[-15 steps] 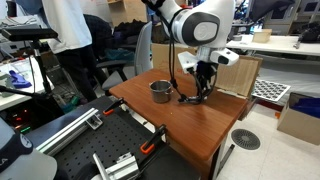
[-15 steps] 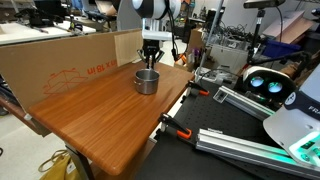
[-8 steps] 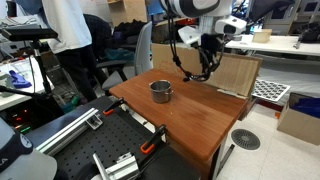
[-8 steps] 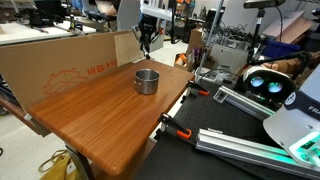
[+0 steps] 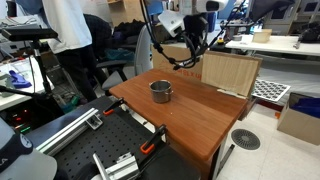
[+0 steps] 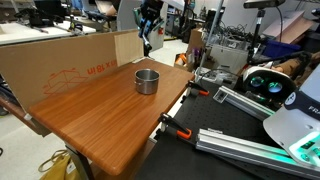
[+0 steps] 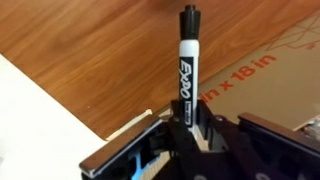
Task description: Place the black marker inside the pot
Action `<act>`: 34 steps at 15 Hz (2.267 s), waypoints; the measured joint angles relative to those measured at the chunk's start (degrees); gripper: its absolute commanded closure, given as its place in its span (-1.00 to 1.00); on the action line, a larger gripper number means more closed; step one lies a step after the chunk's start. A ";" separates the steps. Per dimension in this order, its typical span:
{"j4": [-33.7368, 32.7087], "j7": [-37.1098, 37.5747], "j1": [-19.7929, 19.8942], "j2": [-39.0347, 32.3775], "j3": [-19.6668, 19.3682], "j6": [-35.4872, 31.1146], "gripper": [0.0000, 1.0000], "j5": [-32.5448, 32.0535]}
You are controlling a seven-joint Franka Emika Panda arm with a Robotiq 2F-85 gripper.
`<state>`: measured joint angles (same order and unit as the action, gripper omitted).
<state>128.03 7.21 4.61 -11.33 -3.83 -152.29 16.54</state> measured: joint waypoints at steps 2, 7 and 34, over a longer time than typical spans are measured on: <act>3.42 -0.39 -0.67 0.30 1.30 -5.29 0.90 0.02; 10.22 -0.38 -3.08 -0.08 3.14 -15.18 0.90 -1.11; 15.58 5.02 -10.43 1.77 2.82 -20.99 -1.00 -7.80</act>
<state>143.61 12.23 -5.83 -9.56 -1.00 -173.28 8.74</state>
